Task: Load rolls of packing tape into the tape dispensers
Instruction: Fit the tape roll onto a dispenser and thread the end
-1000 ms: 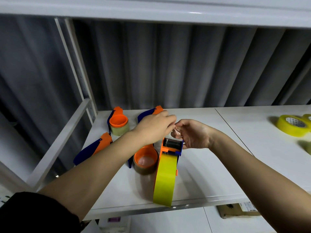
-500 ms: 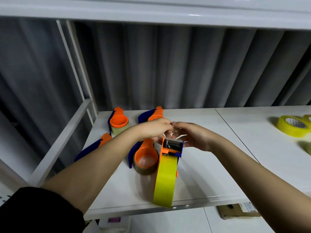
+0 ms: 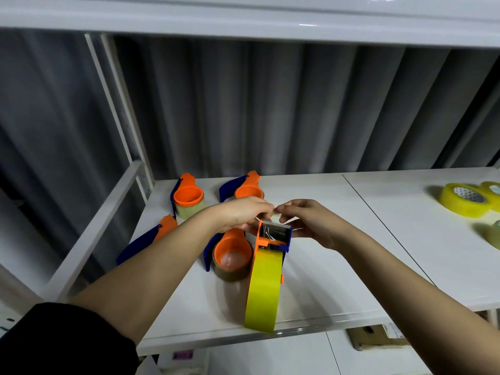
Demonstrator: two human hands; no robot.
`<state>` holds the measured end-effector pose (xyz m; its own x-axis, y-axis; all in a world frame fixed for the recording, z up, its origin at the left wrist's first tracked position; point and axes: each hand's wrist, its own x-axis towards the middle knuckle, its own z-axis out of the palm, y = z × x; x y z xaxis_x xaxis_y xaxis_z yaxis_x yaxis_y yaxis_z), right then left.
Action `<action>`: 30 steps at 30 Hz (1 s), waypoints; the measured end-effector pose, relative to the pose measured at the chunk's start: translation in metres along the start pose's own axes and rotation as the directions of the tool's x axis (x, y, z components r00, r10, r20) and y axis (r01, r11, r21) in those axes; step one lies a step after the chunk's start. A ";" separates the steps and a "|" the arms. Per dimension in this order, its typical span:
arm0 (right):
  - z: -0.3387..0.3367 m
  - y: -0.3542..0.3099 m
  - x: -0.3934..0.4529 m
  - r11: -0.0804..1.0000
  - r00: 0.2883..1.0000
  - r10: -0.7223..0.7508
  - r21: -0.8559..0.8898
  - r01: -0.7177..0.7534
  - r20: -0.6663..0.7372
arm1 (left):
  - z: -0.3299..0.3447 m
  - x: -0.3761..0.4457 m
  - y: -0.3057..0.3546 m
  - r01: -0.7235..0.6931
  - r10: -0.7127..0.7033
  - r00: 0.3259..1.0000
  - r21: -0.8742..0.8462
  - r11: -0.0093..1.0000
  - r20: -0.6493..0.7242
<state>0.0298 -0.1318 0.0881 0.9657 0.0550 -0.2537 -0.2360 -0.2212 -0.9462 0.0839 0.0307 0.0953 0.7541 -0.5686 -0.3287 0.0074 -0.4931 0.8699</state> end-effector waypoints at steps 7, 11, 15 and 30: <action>0.006 0.000 -0.002 0.997 0.991 -0.066 -0.042 0.062 -0.116 | 0.002 0.003 -0.002 -0.002 0.003 1.000 0.028 1.000 -0.028; 0.007 0.002 -0.001 0.999 0.993 -0.036 0.001 0.036 -0.115 | 0.003 0.006 -0.003 -0.045 0.055 0.997 0.161 0.986 -0.058; 0.007 0.003 -0.002 0.985 0.996 0.060 0.168 -0.047 -0.073 | 0.003 0.004 0.000 -0.035 0.043 0.994 0.092 0.995 -0.097; 0.005 0.007 0.006 0.845 0.963 0.263 0.468 -0.260 0.058 | 0.000 -0.001 0.000 -0.155 0.179 0.981 0.244 0.957 -0.079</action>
<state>0.0328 -0.1281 0.0786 0.8614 0.0515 -0.5053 -0.5006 0.2543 -0.8275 0.0833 0.0309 0.0960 0.7928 -0.5938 -0.1373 -0.2705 -0.5447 0.7938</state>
